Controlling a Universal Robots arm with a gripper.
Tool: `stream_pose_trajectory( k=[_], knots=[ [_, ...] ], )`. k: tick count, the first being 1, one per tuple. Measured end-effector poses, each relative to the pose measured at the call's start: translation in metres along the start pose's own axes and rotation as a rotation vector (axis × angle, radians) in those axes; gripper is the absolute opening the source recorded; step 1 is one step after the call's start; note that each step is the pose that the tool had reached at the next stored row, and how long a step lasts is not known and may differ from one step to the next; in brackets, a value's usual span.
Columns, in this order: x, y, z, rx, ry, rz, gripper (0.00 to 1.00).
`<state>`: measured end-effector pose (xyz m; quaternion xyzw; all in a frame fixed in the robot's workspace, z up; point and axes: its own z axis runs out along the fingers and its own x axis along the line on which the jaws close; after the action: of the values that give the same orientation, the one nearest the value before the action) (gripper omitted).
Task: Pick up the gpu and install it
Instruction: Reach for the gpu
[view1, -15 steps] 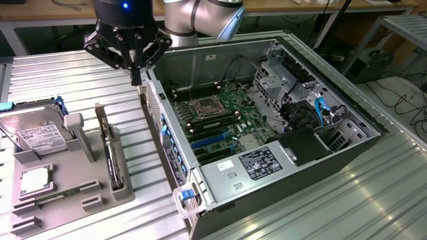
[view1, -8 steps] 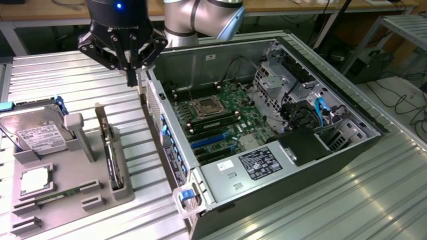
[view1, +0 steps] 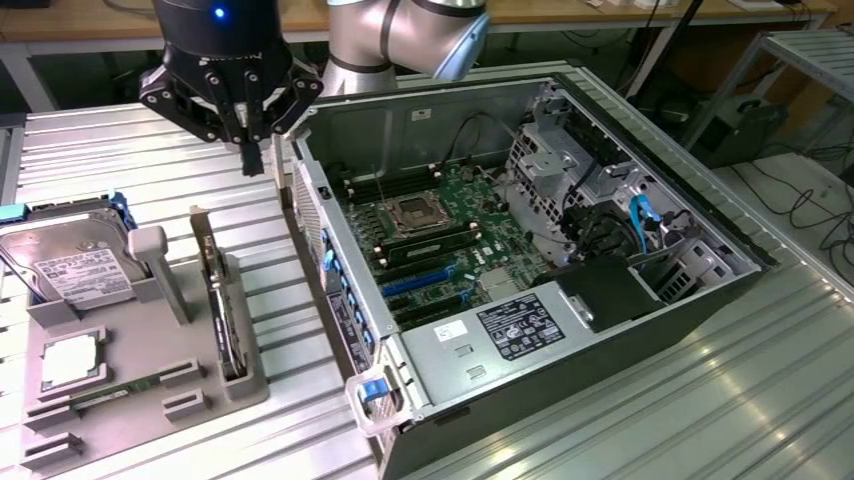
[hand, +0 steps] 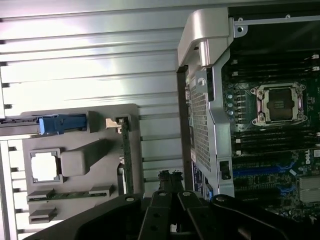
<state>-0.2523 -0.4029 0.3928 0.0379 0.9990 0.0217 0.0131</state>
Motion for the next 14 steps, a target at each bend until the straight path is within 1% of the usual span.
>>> stream_pose_trajectory(
  k=[14],
  knots=[
    [0.016, -0.0019, -0.0005, 0.0, 0.0, 0.0, 0.11]
  ],
)
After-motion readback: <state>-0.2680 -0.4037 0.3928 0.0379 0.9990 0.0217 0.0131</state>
